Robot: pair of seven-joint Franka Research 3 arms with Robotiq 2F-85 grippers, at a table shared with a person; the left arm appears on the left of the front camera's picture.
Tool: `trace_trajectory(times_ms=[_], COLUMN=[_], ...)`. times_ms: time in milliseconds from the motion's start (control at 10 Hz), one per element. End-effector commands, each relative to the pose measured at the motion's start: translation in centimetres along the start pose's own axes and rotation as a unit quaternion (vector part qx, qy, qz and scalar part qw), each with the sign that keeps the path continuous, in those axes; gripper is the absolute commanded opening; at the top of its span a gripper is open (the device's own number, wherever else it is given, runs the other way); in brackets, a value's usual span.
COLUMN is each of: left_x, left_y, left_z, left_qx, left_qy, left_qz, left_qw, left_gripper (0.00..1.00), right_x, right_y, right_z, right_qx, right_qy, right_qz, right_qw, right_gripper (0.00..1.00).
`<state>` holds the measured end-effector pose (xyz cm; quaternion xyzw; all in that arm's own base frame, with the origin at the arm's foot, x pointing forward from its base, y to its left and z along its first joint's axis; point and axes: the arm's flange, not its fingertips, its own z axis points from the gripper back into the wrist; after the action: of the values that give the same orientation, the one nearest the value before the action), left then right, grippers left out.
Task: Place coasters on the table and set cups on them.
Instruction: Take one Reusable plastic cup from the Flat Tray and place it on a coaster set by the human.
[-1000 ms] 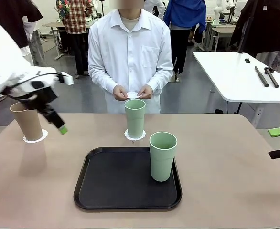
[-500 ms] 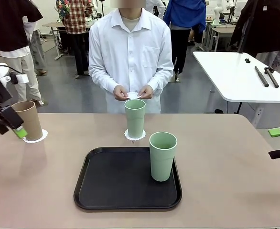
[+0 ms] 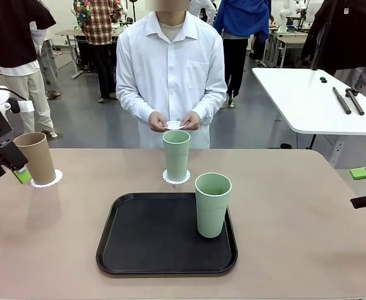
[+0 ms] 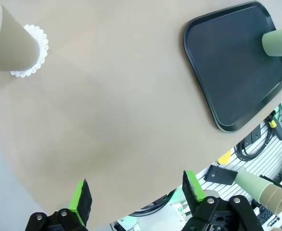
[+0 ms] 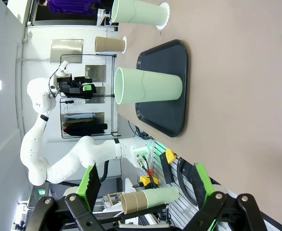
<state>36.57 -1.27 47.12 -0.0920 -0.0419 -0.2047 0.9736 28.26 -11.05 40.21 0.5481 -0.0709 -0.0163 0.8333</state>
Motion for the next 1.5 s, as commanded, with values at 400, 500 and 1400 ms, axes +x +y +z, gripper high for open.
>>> trace_trajectory(times_ms=[400,500,1400], left_x=[-2.5,-3.3,-7.4], left_y=[11.2,14.4,28.0], left_z=[1.4,1.0,-4.3], left_qx=[-0.296,-0.337,-0.464], left_qy=[-0.108,-0.106,-0.18], left_qz=[0.029,0.047,0.159], left_qw=[0.949,0.934,0.853], left_gripper=[1.0,1.0,1.0], right_x=[0.2,0.2,0.2], right_y=[0.0,0.0,0.0], right_z=[0.0,0.0,0.0], right_qx=[0.008,0.008,0.008], right_qy=[-0.001,-0.001,-0.001], right_qz=[0.003,0.003,0.003], right_qw=[1.0,1.0,1.0], right_gripper=[1.0,1.0,1.0])
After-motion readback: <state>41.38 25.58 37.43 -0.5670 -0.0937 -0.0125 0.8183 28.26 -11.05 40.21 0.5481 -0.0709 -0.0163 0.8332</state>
